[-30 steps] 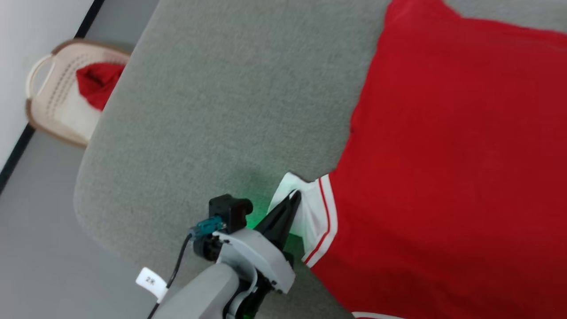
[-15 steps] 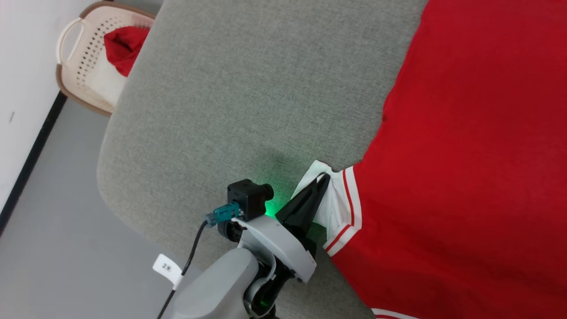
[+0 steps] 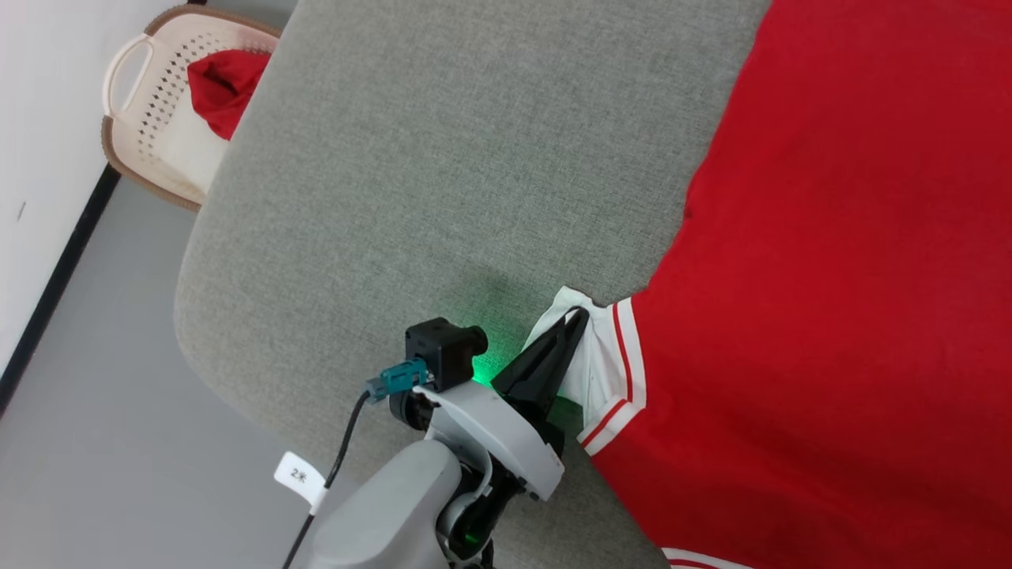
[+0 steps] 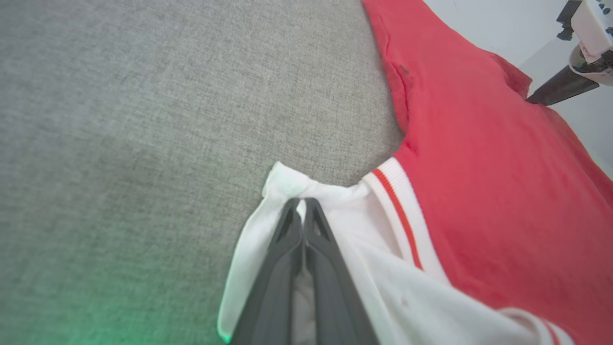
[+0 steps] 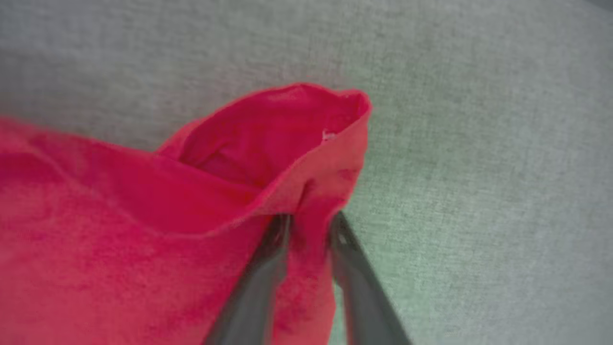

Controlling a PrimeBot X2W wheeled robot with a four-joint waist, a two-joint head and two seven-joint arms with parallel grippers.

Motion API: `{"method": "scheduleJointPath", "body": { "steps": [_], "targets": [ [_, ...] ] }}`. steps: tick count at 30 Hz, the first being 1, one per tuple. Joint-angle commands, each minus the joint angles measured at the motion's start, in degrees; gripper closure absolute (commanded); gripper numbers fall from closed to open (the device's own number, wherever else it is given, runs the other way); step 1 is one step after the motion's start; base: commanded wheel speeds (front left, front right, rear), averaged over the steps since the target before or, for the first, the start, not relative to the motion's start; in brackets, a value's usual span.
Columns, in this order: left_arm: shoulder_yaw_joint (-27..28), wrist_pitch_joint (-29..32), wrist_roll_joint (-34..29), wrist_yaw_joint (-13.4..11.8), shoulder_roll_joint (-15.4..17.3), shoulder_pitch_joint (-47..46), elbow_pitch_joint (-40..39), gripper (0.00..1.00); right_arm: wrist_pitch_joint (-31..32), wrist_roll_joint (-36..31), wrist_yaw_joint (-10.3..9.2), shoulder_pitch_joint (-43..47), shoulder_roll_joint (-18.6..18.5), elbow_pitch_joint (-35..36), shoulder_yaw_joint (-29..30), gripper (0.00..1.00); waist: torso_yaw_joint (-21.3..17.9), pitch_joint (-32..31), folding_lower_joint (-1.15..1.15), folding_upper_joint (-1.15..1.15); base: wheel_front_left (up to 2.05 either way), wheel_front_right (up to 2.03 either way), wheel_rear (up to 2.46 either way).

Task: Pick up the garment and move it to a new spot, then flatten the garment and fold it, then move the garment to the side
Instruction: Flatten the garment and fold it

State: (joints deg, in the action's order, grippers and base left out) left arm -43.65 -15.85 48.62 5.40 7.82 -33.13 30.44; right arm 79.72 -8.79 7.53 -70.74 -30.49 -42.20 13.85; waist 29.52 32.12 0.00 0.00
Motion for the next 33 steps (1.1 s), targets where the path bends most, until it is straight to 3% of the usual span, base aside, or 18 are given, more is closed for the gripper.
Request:
{"method": "scheduleJointPath", "body": {
  "steps": [1, 6, 15, 22, 33],
  "targets": [
    [0.6, 1.3, -0.1, -1.2, 1.1, 1.2, 2.9, 1.00, 2.2, -1.4, -0.08, 6.7, -0.3, -3.1, 1.0, 1.00, 0.0, -0.1, 0.00, 0.00, 0.00, 0.00, 0.00],
    [1.1, 1.3, -0.7, -1.0, 1.5, 1.7, 3.2, 1.00, -1.1, -3.2, -0.08, 8.2, 3.7, 3.4, 6.3, 1.00, -0.6, -0.9, 0.00, 0.00, 0.00, 0.00, 0.00],
    [2.6, 1.2, -1.3, -1.5, 3.3, 3.2, 3.0, 1.00, -5.8, 0.4, -0.07, 7.8, 9.1, 7.4, 7.0, 1.00, -3.8, -5.7, 0.00, 0.00, 0.00, 0.00, 0.00],
    [3.1, 1.1, -1.1, -2.2, 4.8, 4.0, 1.8, 1.00, -7.3, 7.2, -0.08, 7.6, 9.9, 8.5, 3.8, 1.00, -7.5, -9.6, 0.00, 0.00, 0.00, 0.00, 0.00],
    [4.5, 1.6, -0.2, -4.1, 8.7, 6.7, -1.7, 1.00, -7.3, 22.7, -0.08, 19.1, 5.2, 17.2, -2.9, 1.00, -13.1, -14.5, 0.00, 0.00, 0.00, 0.00, 0.00]
  ]
}}
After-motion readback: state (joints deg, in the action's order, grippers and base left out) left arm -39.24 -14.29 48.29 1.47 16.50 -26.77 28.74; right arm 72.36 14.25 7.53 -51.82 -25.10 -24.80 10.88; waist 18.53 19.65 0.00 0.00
